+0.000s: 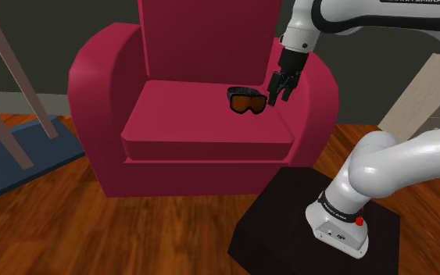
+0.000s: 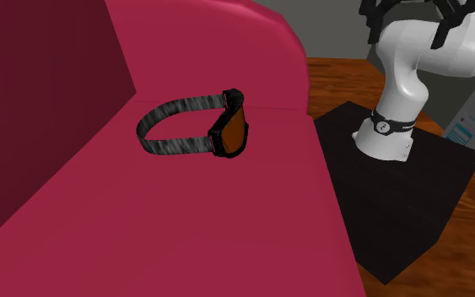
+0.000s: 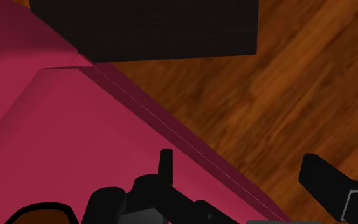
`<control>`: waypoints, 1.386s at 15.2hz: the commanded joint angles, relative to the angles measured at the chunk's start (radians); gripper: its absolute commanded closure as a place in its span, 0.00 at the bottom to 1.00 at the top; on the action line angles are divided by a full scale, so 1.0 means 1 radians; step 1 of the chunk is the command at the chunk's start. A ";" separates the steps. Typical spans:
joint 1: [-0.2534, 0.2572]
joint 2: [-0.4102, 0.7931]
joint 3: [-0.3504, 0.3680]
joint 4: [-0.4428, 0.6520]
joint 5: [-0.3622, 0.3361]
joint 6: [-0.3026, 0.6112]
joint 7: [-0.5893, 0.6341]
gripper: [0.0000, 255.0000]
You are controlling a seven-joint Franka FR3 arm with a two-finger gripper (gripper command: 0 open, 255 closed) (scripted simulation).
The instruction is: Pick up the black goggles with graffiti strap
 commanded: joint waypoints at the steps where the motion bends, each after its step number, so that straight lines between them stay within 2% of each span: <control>1: 0.000 0.000 0.000 0.000 0.000 0.000 0.000 0.00; 11: -0.045 0.439 -0.053 0.271 -0.056 0.078 -0.023 0.00; 21: -0.089 0.870 -0.102 0.659 -0.079 0.034 -0.038 0.00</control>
